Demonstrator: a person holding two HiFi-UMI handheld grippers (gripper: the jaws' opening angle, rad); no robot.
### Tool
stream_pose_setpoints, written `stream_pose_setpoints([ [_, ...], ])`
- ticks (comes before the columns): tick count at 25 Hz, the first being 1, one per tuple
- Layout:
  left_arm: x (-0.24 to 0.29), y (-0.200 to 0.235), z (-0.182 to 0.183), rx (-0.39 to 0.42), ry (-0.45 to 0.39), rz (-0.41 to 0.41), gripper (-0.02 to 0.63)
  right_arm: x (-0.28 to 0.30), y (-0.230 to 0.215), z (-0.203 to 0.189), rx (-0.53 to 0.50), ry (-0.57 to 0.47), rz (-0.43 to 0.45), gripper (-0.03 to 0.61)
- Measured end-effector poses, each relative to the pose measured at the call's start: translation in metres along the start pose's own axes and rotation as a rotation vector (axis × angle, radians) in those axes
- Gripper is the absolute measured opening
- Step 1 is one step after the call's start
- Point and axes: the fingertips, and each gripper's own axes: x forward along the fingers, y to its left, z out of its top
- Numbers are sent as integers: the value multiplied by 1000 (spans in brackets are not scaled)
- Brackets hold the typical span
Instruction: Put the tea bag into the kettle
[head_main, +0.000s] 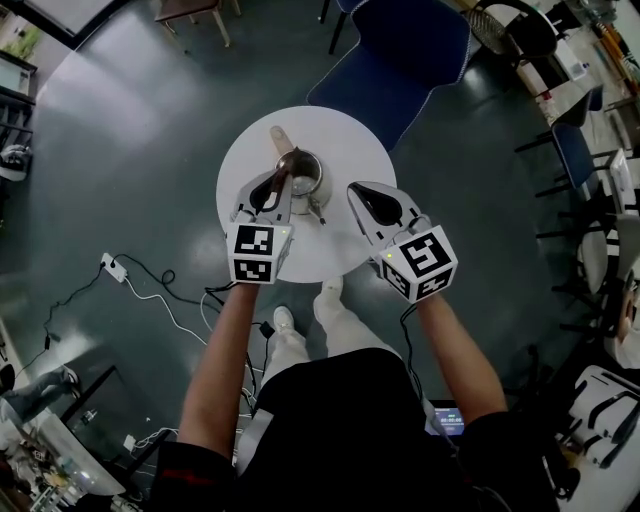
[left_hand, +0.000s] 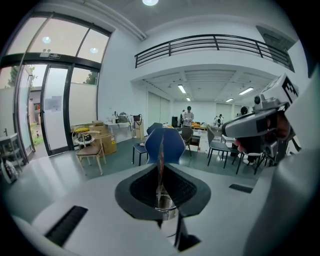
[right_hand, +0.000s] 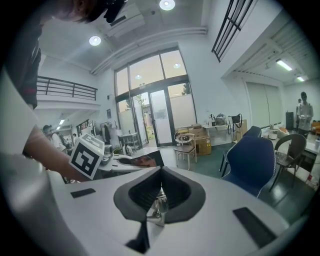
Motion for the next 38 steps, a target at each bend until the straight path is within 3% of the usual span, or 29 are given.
stream_pose_setpoints([
  [6, 19, -3, -15, 79, 29, 0, 37, 5, -7, -19, 20, 29, 4, 18],
  [28, 41, -7, -39, 20, 52, -31, 40, 0, -12, -50, 45, 78, 11, 18],
  [30, 41, -7, -41, 17, 58, -33, 79, 1, -11, -51, 45, 82, 12, 18],
  [34, 41, -6, -45, 17, 65, -30, 97, 2, -12, -53, 51, 85, 9, 18],
  [38, 41, -5, -48, 21, 69, -12, 75, -1, -11, -59, 53, 88, 9, 18],
])
